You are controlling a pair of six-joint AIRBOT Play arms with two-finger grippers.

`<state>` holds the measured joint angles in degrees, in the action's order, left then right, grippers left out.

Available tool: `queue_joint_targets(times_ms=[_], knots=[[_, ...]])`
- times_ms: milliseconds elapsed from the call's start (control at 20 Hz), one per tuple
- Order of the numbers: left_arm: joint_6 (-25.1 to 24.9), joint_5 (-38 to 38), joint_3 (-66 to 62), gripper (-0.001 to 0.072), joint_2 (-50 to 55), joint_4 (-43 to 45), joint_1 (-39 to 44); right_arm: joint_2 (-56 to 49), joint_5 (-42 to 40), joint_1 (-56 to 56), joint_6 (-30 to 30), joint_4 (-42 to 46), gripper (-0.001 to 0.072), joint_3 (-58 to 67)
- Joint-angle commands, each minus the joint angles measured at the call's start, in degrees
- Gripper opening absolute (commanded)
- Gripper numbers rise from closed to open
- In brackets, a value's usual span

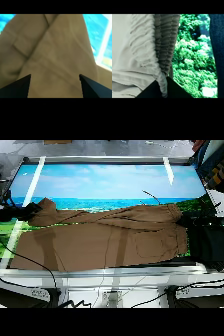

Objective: Fold the clothes and pants, and hang the long-sleeved shirts on hangers.

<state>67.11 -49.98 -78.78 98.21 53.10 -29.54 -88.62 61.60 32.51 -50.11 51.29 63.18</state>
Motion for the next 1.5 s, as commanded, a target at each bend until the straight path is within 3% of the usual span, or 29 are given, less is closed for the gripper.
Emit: queue_joint_targets(times_ms=[0, 50, 400, 500, 600, 700, 800, 850, 900, 1200, 1450], knots=[[0.20, 8.72, 0.02, 0.0681, 1.66, 1.14, 1.38, 0.04, 0.07, -0.02, 0.00, -0.04, 0.0029, 0.02], [0.17, 10.03, 0.02, 0.0629, 2.10, 1.40, 1.75, 0.04, 0.04, 0.00, 0.00, -0.04, 0.0029, 0.04], [0.15, 10.54, 0.02, 0.0625, 5.27, 5.90, 4.59, 0.04, 0.07, -0.02, -0.02, -0.04, 0.0029, 0.04], [0.20, 10.56, 0.02, 0.0585, 5.49, 6.45, 4.79, 0.04, 0.07, -0.02, -0.02, -0.04, 0.0029, 0.02], [0.17, 10.49, 0.02, 0.0465, 5.44, 7.13, 4.55, 0.04, 0.09, -0.02, -0.02, -0.04, 0.0029, 0.04], [0.13, 10.51, 0.02, 0.0274, 5.20, 7.10, 4.55, 0.04, 0.07, -0.02, -0.02, -0.04, 0.0029, 0.02], [-0.66, 10.51, -0.04, 0.0174, 4.79, 7.08, 4.81, 0.04, 0.11, -0.02, -0.04, -0.04, 0.0029, 0.02], [-0.66, 10.27, -0.04, 0.0045, 4.39, 6.99, 4.81, 0.04, 0.26, -0.02, -0.04, -0.04, 0.0029, 0.02], [-0.59, 10.08, -0.04, 0.0015, 3.89, 6.91, 4.81, 0.04, 0.33, -0.02, -0.04, -0.04, 0.0029, 0.02], [-0.48, 9.70, -0.04, 0.0015, -3.63, 6.91, 4.79, 0.04, 0.33, -0.02, -0.04, -0.04, 0.0029, 0.02], [-0.52, 10.34, -0.04, 0.0015, -15.69, 6.93, 4.13, 0.04, 0.35, 0.00, -0.28, -0.02, 0.0029, 0.04]])
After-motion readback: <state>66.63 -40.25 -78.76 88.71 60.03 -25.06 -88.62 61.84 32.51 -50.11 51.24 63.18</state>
